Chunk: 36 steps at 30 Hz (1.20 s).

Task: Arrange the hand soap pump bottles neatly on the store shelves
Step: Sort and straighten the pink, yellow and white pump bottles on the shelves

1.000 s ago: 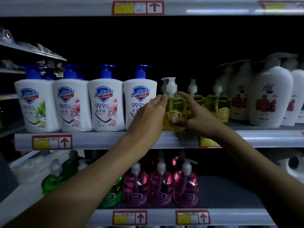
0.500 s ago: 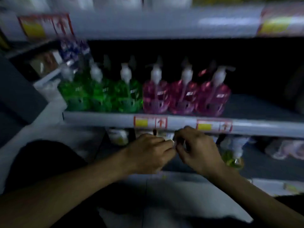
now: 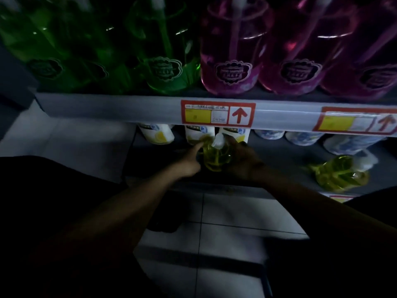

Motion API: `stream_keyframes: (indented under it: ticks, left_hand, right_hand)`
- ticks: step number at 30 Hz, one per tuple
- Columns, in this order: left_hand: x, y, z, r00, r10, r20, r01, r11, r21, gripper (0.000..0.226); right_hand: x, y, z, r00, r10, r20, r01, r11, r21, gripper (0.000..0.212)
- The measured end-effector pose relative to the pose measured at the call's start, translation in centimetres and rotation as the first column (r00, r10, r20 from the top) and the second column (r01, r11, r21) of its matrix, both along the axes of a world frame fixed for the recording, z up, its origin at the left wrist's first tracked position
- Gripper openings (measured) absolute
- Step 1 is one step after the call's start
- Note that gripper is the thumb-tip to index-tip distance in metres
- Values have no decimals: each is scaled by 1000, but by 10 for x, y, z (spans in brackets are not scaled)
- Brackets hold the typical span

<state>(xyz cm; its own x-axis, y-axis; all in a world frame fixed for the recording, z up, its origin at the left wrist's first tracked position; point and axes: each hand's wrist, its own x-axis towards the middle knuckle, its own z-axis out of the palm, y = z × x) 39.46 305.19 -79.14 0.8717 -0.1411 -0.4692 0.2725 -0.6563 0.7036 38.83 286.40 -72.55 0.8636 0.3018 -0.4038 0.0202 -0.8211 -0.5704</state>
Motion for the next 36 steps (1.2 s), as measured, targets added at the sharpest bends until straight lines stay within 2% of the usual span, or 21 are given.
stream_keyframes:
  ticks: [3, 6, 9, 11, 12, 13, 14, 15, 16, 17, 18, 21, 23, 25, 27, 29, 30, 31, 33, 34, 36]
  left_hand:
    - [-5, -6, -5, 993, 50, 107, -48, 999, -26, 66]
    - [-18, -4, -2, 992, 95, 77, -76, 972, -222, 30]
    - [-25, -8, 11, 996, 62, -71, -80, 951, -299, 43]
    - [-52, 0, 3, 995, -15, -95, -26, 910, -414, 36]
    - [-54, 14, -3, 999, -33, -20, 23, 935, -353, 35]
    - [-51, 11, 5, 985, -49, -167, -11, 940, -340, 37]
    - [-61, 13, 14, 968, -148, -203, 55, 913, -404, 39]
    - [-59, 15, 16, 957, -253, -140, 156, 859, -487, 47]
    - [-48, 2, 40, 937, -226, -267, 72, 872, -484, 56]
    - [-48, -10, 68, 877, -268, -398, 13, 842, -539, 62]
    - [-57, -14, 92, 828, -388, -404, 54, 774, -631, 67]
    - [-82, -42, 118, 812, -457, -363, 57, 680, -731, 81]
    - [-102, -63, 139, 820, -481, -312, 93, 648, -756, 74]
    - [-121, -74, 160, 852, -457, -255, 122, 647, -752, 66]
    - [-131, -86, 177, 903, -374, -213, 95, 655, -749, 61]
    - [-137, -103, 198, 956, -242, -168, 23, 630, -776, 63]
    - [-138, -111, 208, 977, -169, -127, 5, 619, -785, 62]
    - [-135, -118, 220, 992, -104, -65, 14, 618, -786, 61]
    - [-128, -132, 252, 994, -26, 109, 100, 642, -760, 61]
    - [-124, -139, 272, 978, -43, 203, 180, 663, -726, 61]
    - [-114, -151, 315, 919, -140, 367, 356, 692, -628, 52]
  right_hand:
    - [9, 10, -3, 994, -3, 113, 1, 1000, 15, 57]
    - [11, 11, -5, 987, 37, 157, -28, 998, -58, 53]
    - [-3, 9, 4, 964, 132, 232, -105, 987, -125, 44]
    - [-17, 6, 16, 918, 225, 326, -186, 972, -146, 41]
    - [-23, 3, 25, 903, 238, 359, -204, 970, -130, 40]
    - [-29, 0, 35, 886, 232, 402, -213, 973, -91, 38]
    - [-35, -4, 45, 873, 216, 436, -227, 973, -28, 34]
    - [-40, -8, 57, 868, 186, 461, -242, 968, 65, 27]
    - [-45, -14, 69, 884, 128, 450, -233, 954, 186, 19]
    - [-50, -20, 81, 906, 49, 420, -193, 932, 306, 13]
    - [-55, -29, 93, 925, -34, 378, -133, 904, 405, 10]
    - [-72, -56, 119, 933, -200, 301, 15, 854, 521, 14]
    - [-87, -71, 130, 915, -255, 314, 66, 861, 504, 28]
    - [-100, -82, 143, 900, -323, 294, 124, 835, 536, 32]
    - [-110, -92, 162, 881, -381, 280, 172, 810, 561, 32]
    - [-121, -108, 184, 898, -393, 198, 221, 791, 570, 34]
    - [-127, -116, 196, 918, -373, 136, 232, 783, 577, 40]
    - [-132, -124, 209, 938, -332, 105, 210, 781, 588, 55]
    - [-141, -134, 236, 945, -277, 175, 121, 791, 600, 79]
    - [-143, -138, 252, 919, -282, 276, 72, 807, 586, 79]
    - [-141, -145, 289, 791, -324, 519, -26, 830, 558, 74]
